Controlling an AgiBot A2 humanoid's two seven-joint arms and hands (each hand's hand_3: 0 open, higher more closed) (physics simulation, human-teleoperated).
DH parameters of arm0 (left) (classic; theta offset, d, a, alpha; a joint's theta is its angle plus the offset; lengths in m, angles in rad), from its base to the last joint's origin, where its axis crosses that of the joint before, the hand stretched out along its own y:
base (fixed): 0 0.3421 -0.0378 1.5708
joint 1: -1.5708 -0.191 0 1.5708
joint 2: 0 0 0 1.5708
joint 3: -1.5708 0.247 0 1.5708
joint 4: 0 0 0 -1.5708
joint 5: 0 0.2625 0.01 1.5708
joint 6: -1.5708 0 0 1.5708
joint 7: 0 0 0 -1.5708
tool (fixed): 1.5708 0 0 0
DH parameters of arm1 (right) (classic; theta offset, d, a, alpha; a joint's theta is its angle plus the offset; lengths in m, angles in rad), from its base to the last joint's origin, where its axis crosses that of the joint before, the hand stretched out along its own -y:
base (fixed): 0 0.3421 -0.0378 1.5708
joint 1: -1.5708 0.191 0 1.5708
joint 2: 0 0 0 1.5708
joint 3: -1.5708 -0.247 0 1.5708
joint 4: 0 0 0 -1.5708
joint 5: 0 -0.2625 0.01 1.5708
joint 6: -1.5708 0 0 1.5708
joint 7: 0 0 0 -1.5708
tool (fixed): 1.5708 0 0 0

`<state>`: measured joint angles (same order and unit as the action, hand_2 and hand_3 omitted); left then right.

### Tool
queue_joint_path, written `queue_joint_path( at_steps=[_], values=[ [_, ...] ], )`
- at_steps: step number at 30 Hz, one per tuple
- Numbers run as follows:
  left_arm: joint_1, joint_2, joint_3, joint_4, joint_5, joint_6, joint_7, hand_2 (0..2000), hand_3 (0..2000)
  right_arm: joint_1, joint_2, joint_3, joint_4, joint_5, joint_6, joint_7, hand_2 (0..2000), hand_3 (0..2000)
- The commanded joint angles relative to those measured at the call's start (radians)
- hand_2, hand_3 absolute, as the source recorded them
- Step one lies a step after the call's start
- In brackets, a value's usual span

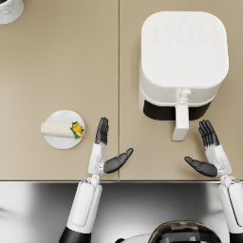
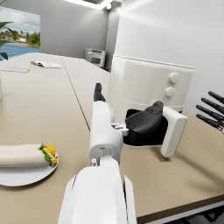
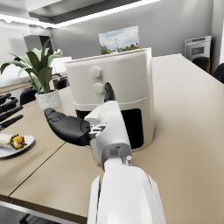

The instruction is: Pick up the chicken rolls and place it into the air fryer

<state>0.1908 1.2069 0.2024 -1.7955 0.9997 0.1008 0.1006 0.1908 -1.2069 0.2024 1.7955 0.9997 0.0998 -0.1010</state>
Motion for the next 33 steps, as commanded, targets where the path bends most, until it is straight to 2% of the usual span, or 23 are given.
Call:
queue_joint_path(
  at_steps=[1,25,26,29,33],
  values=[
    [0.0,0.0,0.0,0.0,0.0,0.0,0.0,0,0,0.0,0.0,0.0,0.0,0.0,0.0,0.0,0,0],
    [0.0,0.0,0.0,0.0,0.0,0.0,0.0,0,0,0.0,0.0,0.0,0.0,0.0,0.0,0.0,0,0],
    [0.002,0.001,0.03,0.016,0.0,0.0,0.0,0,0,0.002,-0.001,0.03,-0.016,0.0,0.0,0.0,0,0],
    [-0.018,0.0,-0.011,-0.018,0.0,-0.064,-0.064,0,0,0.013,-0.018,0.025,0.026,0.0,-0.063,0.064,0,0],
    [-0.05,-0.002,-0.061,-0.08,0.0,-0.091,-0.091,0,0,-0.008,-0.019,0.002,0.083,0.0,-0.09,0.091,0,0]
  ],
)
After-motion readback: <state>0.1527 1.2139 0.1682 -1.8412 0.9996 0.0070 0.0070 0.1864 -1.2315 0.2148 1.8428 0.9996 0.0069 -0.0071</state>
